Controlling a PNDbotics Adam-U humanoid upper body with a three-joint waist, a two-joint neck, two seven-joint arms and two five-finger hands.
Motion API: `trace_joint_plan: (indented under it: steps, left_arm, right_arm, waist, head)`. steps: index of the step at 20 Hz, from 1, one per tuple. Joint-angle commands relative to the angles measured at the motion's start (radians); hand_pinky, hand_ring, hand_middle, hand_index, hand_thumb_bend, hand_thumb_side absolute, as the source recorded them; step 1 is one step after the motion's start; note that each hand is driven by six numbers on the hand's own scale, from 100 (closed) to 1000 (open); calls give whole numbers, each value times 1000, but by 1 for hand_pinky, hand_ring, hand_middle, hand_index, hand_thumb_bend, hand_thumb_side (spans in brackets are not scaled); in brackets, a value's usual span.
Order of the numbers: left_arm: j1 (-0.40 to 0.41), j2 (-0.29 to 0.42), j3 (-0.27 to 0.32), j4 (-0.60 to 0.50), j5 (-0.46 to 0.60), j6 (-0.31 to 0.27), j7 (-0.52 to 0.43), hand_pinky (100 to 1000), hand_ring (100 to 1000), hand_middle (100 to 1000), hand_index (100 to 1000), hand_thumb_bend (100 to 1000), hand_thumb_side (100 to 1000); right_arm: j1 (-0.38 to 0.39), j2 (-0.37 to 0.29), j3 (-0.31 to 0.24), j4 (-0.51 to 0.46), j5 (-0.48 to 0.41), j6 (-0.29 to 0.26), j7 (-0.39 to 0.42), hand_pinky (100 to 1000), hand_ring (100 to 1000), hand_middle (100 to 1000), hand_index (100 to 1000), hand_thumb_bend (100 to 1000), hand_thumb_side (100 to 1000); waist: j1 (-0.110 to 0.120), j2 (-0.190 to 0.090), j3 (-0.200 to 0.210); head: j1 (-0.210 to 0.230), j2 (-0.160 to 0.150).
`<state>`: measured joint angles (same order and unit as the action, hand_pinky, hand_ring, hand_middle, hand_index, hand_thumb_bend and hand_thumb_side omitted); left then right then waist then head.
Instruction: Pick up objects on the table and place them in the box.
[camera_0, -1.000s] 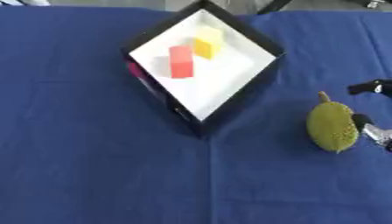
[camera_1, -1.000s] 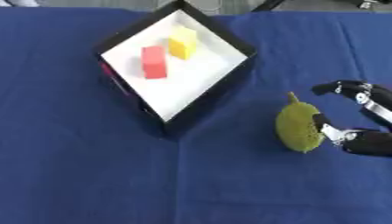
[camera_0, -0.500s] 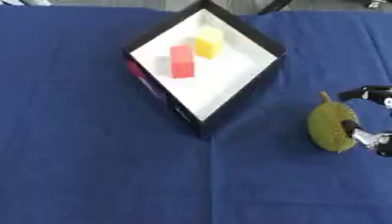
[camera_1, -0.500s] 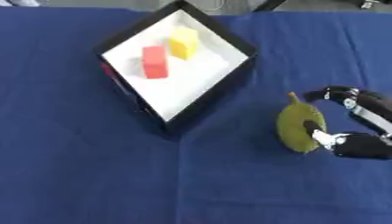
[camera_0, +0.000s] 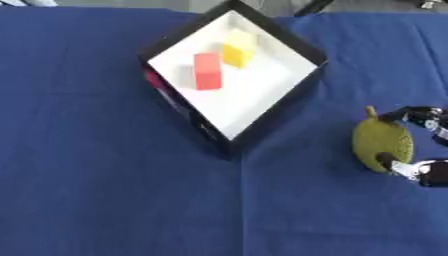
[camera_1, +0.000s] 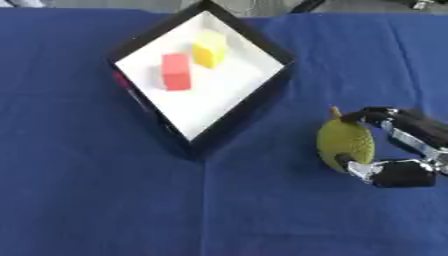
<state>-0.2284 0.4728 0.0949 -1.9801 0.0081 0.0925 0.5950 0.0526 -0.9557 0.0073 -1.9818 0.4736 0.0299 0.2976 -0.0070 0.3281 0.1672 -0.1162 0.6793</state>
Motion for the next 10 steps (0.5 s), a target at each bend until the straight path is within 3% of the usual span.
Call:
trace_joint_plan:
  steps: [1, 6, 10]
  left_arm:
    - [-6, 10, 5, -20, -3, -5, 5, 758, 783, 781, 892, 317, 712]
    - [-7, 8, 4, -20, -2, -7, 7, 757, 785, 778, 892, 317, 711]
    - [-9, 5, 2, -20, 0, -8, 9, 756, 784, 775, 890, 314, 714]
  right_arm:
    - [-6, -39, -2, -18, 50, 1, 14, 963, 935, 828, 921, 344, 665]
    - [-8, -43, 7, -18, 112, -10, 50, 963, 942, 837, 929, 432, 571]
    - [-22, -43, 10, -18, 141, 1, 49, 934, 915, 820, 916, 449, 371]
  waist:
    - [-6, 2, 1]
    - [-5, 4, 3]
    - [-4, 5, 6]
  head:
    - [-2, -15]
    - [-7, -18]
    - [-19, -20]
